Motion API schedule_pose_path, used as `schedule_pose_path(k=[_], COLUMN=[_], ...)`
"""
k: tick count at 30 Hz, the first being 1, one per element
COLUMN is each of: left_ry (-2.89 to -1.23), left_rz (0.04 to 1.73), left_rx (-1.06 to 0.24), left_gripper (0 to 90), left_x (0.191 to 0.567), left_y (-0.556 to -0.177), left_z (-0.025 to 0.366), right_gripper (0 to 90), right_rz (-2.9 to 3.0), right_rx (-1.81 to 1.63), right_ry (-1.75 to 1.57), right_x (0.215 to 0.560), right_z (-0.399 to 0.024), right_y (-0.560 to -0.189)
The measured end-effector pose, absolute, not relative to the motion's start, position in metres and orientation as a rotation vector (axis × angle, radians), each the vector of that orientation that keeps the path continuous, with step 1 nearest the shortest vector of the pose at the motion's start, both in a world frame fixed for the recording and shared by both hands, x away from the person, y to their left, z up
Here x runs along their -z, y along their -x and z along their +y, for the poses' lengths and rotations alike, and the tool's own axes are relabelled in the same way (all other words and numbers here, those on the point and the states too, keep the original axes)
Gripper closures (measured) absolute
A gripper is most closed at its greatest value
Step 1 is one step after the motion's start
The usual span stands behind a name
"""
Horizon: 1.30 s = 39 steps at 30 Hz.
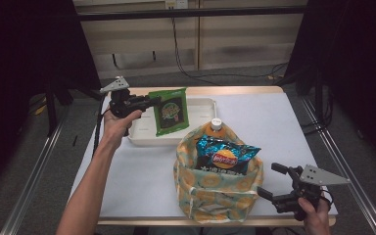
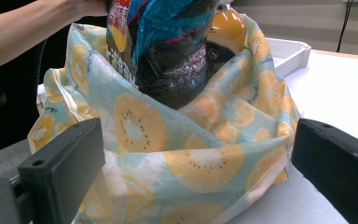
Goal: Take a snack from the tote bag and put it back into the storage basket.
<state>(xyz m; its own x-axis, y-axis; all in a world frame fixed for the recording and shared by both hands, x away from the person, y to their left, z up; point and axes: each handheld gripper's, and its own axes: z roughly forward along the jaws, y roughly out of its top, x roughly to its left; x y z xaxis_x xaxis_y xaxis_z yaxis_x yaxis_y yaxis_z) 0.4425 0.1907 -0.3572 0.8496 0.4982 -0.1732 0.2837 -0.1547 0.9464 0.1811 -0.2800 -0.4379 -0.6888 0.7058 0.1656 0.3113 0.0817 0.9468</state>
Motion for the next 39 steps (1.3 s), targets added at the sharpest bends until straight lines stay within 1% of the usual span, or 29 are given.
schedule_pose_path(k=[2, 6, 11, 14, 15, 18, 24, 31, 35, 39], left_ry=[-1.762, -1.792, -1.795, -1.797, -1.823, -1.824, -1.861, -1.846, -1.878, -1.864], left_rz=[0.61, 0.629, 0.616, 0.602, 0.589, 0.577, 0.554, 0.596, 0.613, 0.63], left_rx=[-0.2, -0.215, -0.217, -0.211, -0.22, -0.217, -0.198, -0.178, -0.17, -0.164], left_gripper=[74.9, 74.9, 74.9, 74.9, 74.9, 74.9, 74.7, 74.6, 74.4, 74.4], left_x=[0.368, 0.375, 0.376, 0.375, 0.374, 0.374, 0.382, 0.394, 0.406, 0.412], left_y=[-0.452, -0.466, -0.477, -0.484, -0.487, -0.493, -0.514, -0.528, -0.533, -0.535], left_z=[0.184, 0.177, 0.167, 0.156, 0.147, 0.139, 0.115, 0.103, 0.103, 0.105], right_gripper=[2.0, 2.0, 2.0, 2.0, 2.0, 2.1, 2.0, 2.0, 2.0, 2.0], right_rz=[2.041, 2.047, 2.055, 2.061, 2.06, 2.063, 2.066, 2.072, 2.081, 2.079], right_rx=[-1.627, -1.626, -1.626, -1.634, -1.639, -1.638, -1.645, -1.653, -1.653, -1.651], right_ry=[-1.002, -1.011, -1.016, -1.011, -1.012, -0.998, -0.99, -0.982, -0.976, -0.984], right_x=[0.438, 0.439, 0.44, 0.44, 0.44, 0.44, 0.439, 0.439, 0.44, 0.44], right_z=[-0.279, -0.278, -0.277, -0.277, -0.277, -0.277, -0.278, -0.278, -0.278, -0.279], right_y=[-0.182, -0.185, -0.188, -0.187, -0.187, -0.186, -0.183, -0.182, -0.183, -0.183])
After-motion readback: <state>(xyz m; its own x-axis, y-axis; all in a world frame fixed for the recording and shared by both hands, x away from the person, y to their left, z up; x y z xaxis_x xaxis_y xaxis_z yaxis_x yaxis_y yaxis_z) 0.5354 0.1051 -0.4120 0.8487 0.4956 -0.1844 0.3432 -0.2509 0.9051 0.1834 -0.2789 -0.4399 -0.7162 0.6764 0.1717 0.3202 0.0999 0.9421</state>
